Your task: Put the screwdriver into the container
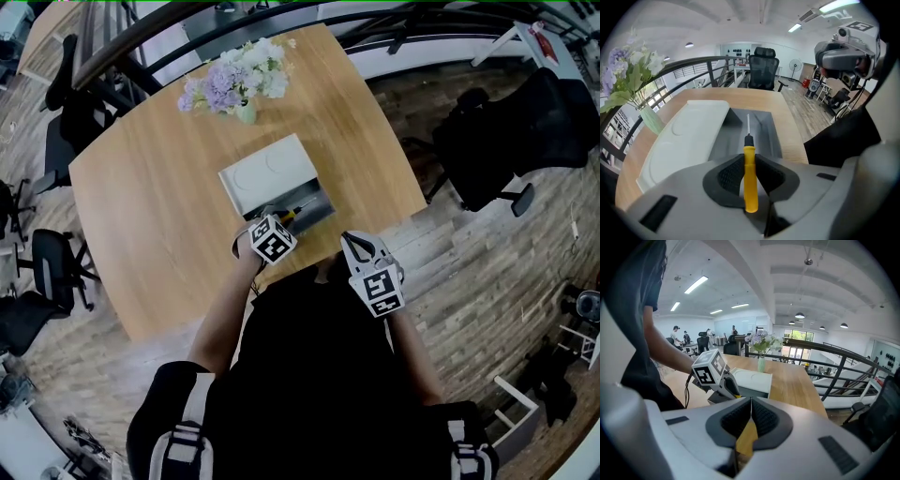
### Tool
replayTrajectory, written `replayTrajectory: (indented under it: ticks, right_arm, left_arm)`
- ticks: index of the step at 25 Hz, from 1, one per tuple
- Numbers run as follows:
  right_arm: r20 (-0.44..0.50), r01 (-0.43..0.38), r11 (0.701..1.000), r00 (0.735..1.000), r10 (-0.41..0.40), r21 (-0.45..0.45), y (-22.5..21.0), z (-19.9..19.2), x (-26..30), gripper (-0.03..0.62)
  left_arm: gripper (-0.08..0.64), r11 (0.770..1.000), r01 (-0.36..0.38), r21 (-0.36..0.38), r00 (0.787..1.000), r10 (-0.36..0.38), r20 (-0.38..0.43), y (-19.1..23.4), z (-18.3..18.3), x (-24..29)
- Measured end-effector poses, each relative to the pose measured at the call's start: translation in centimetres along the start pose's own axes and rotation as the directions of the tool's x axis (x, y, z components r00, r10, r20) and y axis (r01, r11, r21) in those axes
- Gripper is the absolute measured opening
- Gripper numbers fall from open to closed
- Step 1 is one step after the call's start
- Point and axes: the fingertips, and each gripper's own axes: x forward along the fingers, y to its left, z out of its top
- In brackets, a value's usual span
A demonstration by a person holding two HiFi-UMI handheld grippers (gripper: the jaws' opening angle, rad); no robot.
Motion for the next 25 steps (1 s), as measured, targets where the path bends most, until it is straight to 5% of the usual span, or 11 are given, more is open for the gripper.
replayTrajectory:
  ticks: [25]
  right_arm:
    - [-0.022,0.011,1.000,1.000,-0.010,0.002,-0.1,-0.1,0.2,0.025]
  left_arm:
    - [0.086,1.000,0.012,-0.005,0.994,-0.012,-0.111,0.8,-1.6,3.1]
